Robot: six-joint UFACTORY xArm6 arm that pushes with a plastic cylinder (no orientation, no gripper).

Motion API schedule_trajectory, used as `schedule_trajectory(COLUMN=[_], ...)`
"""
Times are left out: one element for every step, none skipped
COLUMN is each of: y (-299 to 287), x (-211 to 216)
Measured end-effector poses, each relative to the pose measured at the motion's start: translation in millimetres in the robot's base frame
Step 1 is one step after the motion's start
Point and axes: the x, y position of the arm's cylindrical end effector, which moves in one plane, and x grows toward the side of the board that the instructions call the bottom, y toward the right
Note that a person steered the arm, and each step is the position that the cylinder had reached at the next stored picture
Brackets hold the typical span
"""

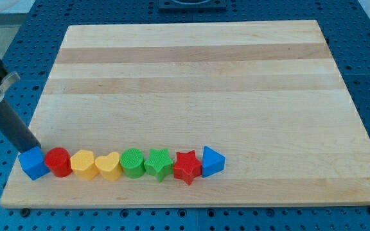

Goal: Move your arm towards the bottom right

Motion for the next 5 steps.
schedule_trajectory(y=[0.0, -17.1, -28.0, -25.8, 22.3], x=[0.0, 0.0, 1.2, -23.4, -79.7])
